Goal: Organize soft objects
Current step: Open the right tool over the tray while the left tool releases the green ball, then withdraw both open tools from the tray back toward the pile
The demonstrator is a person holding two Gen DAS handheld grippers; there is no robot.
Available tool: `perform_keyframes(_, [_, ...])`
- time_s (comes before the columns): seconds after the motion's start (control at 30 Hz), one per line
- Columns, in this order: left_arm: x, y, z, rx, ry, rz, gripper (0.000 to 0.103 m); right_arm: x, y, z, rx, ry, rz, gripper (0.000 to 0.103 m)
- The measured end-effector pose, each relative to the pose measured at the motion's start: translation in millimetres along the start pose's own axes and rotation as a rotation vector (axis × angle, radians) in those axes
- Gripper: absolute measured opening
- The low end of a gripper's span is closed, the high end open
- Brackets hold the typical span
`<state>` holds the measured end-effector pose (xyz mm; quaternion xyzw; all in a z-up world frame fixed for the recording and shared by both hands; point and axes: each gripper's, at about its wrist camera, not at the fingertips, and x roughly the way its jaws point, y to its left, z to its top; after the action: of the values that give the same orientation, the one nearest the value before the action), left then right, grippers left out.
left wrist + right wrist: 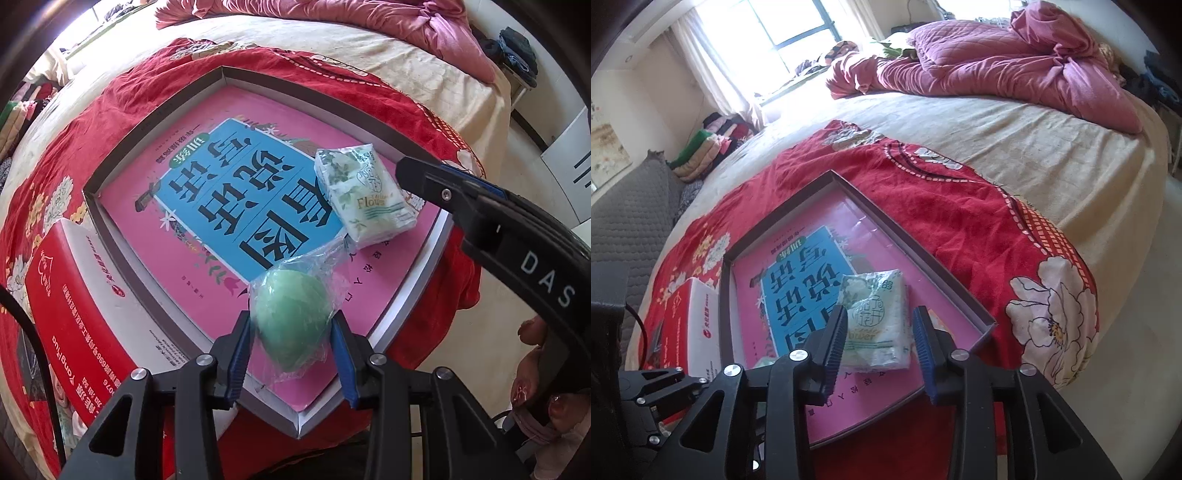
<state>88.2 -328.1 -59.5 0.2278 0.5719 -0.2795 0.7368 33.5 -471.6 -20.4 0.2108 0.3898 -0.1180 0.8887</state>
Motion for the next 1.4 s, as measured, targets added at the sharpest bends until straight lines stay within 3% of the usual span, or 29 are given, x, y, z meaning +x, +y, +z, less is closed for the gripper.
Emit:
perform_keyframes(0.27, [2.6,-5.8,-0.2,0.016,0.006,0.014,0.046,-9.2,-6.8,0.5,0.020,-0.011,-0.012,0.047])
perform_keyframes(0.5, [0.5,-2.3,0.6,-0.013,-0.004,-0.018,0.050,-21.2,-6.7,3.2,0.004,-0.040,-0.062,0.053])
perform_keyframes(0.63, [-1.5,1.6,-2.2,-0.040,-0.010,0.006,0.061,-27.6,-6.7,4.5,0.007,-0.047,-0.055,0.055])
perform_keyframes(0.9, [-13.7,6.2,-10.1,-0.063,-0.035,-0.028,0.066,-38.0,-0.8,7.1,-0.011,-0.070,-0.076,0.060])
perform_keyframes(1.0, [-20.7,5.8,-14.5,-0.069,-0.057,-0.023,0.069,-42.7,0.4,6.7,-0.016,-0.077,-0.076,0.067])
perform_keyframes(1.3, [-49.1,5.1,-29.8,-0.098,-0.128,-0.029,0.072,-58.2,9.0,4.3,-0.045,-0.107,-0.089,0.071])
perform_keyframes(1.4, [-61.3,7.4,-35.7,-0.126,-0.167,-0.032,0.079,-63.9,13.5,3.1,-0.059,-0.115,-0.099,0.073])
